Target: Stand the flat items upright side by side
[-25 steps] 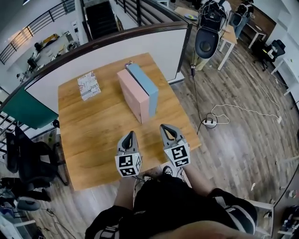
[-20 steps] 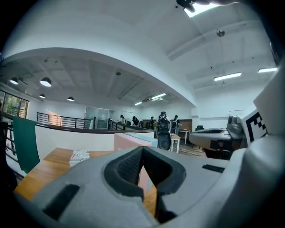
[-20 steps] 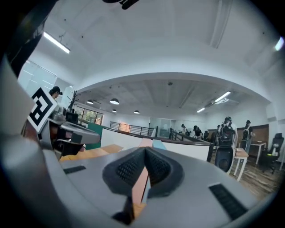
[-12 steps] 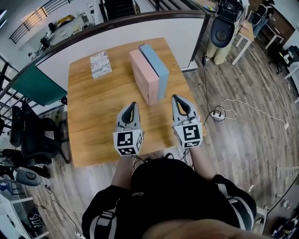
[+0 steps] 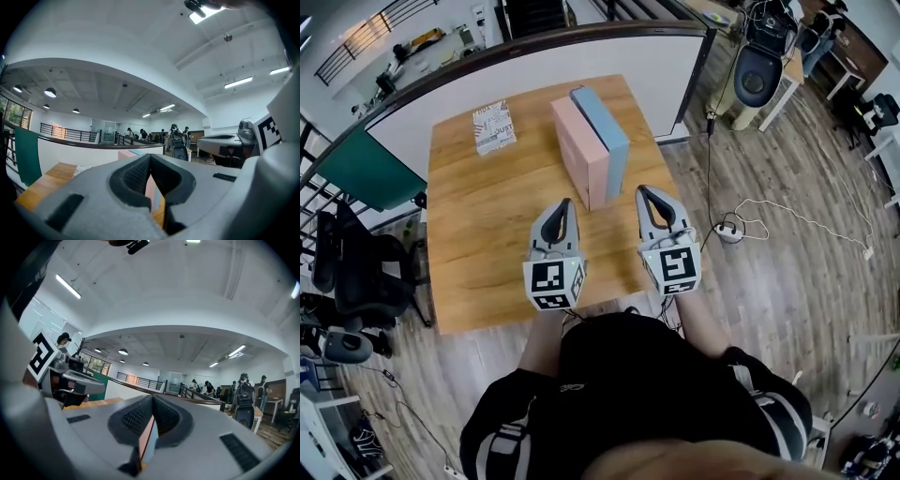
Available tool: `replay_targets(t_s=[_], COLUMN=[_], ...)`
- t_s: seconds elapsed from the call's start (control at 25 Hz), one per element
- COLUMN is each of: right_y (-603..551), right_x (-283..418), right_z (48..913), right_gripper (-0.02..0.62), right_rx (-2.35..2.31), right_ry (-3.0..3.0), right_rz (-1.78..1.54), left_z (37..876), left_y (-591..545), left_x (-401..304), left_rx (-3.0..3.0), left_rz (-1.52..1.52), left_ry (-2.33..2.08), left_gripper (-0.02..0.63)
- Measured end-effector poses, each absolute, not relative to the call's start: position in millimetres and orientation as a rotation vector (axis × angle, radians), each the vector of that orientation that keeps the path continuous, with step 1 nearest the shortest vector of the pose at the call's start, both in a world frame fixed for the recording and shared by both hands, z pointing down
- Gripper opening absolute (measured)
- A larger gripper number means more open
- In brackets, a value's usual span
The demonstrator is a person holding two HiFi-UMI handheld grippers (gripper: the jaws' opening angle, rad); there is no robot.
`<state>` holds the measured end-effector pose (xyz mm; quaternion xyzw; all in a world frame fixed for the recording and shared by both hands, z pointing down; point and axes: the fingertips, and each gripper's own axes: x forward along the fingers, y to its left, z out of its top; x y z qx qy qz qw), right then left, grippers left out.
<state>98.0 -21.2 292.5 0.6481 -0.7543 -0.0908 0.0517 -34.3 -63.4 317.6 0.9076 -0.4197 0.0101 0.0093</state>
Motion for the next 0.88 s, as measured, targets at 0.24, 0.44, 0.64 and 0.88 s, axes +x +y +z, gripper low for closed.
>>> replay_targets(t_s=[0.24,0.44,0.64,0.88], right_y=[-17,-11,1,-1], right_x=[107,114,117,110], right_z=[301,309,320,310], right_gripper=[0.005,0.005,0.005,0.005], right_rx=[2.015,2.039,2.040,2.043], right_ry=[-2.231,-2.211,-2.171,-2.214], right_rz=[-0.237,-0.193,-0.153,-0.165], left_z=[324,337,337,339], left_y=[-65,-60,-50,-55], left_x=[-39,-33,-20,-22], left_rx=[2.825,2.807,2.841,2.822], left_rz=[0.057,0.090,0.098,0.099], left_ry=[-1.321,-1.282,-1.236,-1.237], left_gripper=[-0.002,-0.002,-0.002,-0.002])
